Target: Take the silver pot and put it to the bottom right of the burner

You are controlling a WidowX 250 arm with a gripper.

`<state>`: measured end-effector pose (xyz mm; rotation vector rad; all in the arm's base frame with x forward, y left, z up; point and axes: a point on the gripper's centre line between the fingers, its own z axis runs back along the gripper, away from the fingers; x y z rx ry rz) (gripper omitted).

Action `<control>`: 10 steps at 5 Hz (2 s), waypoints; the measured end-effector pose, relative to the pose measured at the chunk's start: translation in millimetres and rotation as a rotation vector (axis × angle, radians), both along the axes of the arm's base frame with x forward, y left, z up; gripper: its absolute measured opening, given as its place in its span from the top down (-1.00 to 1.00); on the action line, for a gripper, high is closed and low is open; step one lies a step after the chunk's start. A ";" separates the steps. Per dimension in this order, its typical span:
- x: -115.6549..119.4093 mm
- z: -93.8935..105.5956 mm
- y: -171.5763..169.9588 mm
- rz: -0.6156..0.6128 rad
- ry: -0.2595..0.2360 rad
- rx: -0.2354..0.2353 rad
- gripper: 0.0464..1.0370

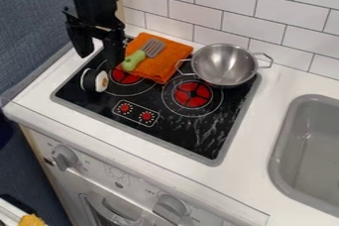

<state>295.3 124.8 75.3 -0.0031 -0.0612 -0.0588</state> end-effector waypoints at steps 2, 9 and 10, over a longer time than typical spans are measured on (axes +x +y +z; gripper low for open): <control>10.9 -8.9 -17.9 -0.018 0.010 -0.016 -0.93; 124.4 -43.1 -114.7 -0.098 -0.024 -0.007 -0.31; 121.7 -46.3 -113.7 -0.104 -0.016 -0.008 0.31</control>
